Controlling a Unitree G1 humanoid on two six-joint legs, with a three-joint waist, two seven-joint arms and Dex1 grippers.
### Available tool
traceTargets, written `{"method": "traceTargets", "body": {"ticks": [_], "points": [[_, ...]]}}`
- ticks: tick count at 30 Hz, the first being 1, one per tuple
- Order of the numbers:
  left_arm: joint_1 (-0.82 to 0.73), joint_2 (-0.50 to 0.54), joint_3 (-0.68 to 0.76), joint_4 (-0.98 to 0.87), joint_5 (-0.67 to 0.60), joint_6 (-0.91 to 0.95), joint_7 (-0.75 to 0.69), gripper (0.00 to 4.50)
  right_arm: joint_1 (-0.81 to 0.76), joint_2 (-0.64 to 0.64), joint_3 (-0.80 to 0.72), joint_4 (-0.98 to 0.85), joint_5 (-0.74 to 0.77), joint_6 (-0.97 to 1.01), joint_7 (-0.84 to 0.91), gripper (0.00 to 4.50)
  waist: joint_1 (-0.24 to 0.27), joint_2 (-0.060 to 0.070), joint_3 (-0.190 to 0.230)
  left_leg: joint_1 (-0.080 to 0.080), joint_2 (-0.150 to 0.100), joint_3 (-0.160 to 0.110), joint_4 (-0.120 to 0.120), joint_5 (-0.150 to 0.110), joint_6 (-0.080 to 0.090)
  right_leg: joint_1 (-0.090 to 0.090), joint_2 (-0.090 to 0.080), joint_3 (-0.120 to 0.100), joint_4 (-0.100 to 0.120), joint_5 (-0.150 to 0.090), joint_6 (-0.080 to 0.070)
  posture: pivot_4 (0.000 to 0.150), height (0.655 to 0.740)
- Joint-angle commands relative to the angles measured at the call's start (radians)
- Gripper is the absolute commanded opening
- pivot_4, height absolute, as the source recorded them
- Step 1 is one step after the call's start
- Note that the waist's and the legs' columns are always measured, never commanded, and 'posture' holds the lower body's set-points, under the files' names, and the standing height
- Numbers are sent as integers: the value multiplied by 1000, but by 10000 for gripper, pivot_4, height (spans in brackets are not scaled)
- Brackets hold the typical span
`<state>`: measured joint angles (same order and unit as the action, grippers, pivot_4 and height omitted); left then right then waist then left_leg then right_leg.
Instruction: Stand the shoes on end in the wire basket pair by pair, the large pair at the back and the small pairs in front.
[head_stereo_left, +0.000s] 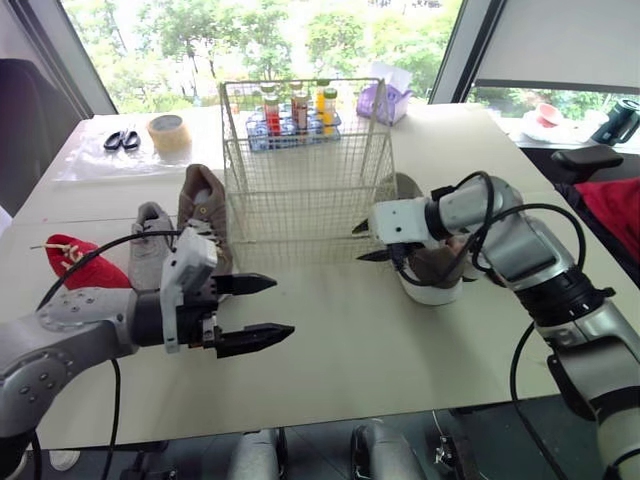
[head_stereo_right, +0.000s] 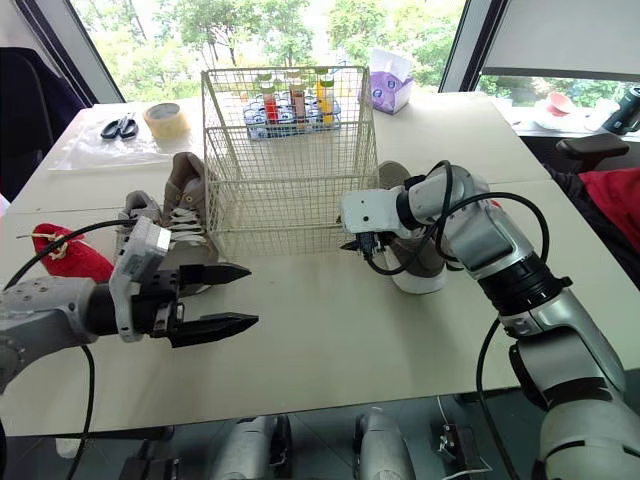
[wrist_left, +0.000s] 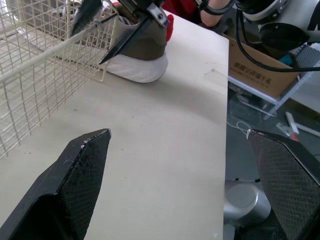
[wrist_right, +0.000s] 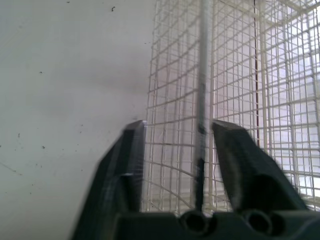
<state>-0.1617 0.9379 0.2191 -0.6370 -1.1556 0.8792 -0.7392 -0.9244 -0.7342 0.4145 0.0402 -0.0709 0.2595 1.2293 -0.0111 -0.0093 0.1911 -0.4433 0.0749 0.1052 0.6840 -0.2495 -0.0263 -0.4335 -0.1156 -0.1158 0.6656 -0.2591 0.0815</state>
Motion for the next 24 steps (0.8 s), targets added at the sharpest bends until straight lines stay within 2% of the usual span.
{"method": "traceTargets", "body": {"ticks": [1, 4, 7, 10, 13, 16, 18, 22, 24], "points": [[-17, -10, 14, 3, -1, -20, -12, 45000, -49, -8, -91, -118, 71, 130, 25, 35460, 1, 0, 0, 0, 0, 0, 0, 0, 0, 0, 0, 0, 0, 0, 0, 1500, 6938], [-30, -26, 23, 21, -31, -13, -10, 45000, -86, -19, -220, -236, 239, 373, 46, 35460, 1, 0, 0, 0, 0, 0, 0, 0, 0, 0, 0, 0, 0, 0, 0, 1500, 6938], [-55, -60, 17, 25, -85, -1, 25, 45000, -182, -38, -417, -229, 408, 617, 2, 35460, 4, 0, 0, 0, 0, -1, 0, 0, 0, 0, 0, 0, 0, 0, 0, 1500, 6938], [-98, -125, -10, 44, -166, 10, 89, 45000, -214, -134, -531, -144, 433, 692, -44, 35460, 17, -1, 0, 0, 0, -1, 0, -1, 1, 2, -1, -1, -1, 0, 0, 1500, 6938], [-131, -180, -47, 38, -201, 17, 143, 45000, -161, -244, -568, -111, 430, 713, -65, 44184, 26, -3, -2, 0, -1, -1, 1, -2, 4, 3, -1, -1, -2, 0, 0, 1500, 6938], [-139, -226, -104, 23, -195, 20, 171, 45000, -18, -311, -618, -181, 456, 775, -100, 44669, 21, -2, -1, 1, -2, -1, 1, -2, 4, 3, -2, 0, -1, 0, 0, 1500, 6938], [-130, -244, -139, 13, -175, 23, 170, 45000, 112, -299, -688, -259, 463, 815, -171, 44669, 18, -2, -1, 1, -2, -1, 0, -1, 2, 3, -2, 0, 0, 0, 0, 1500, 6938], [-111, -262, -177, 11, -141, 17, 165, 45000, 365, -142, -864, -464, 474, 828, -350, 44669, 24, -2, -2, 2, -1, -1, 0, 0, 0, 2, -1, 0, 1, 0, 0, 1500, 6938], [-98, -266, -196, 21, -86, 3, 152, 45000, 483, -6, -955, -574, 490, 834, -449, 44669, 25, -1, -2, 1, -2, -2, 0, 1, 0, 2, -1, 0, 2, 0, 0, 1500, 6938]]}}
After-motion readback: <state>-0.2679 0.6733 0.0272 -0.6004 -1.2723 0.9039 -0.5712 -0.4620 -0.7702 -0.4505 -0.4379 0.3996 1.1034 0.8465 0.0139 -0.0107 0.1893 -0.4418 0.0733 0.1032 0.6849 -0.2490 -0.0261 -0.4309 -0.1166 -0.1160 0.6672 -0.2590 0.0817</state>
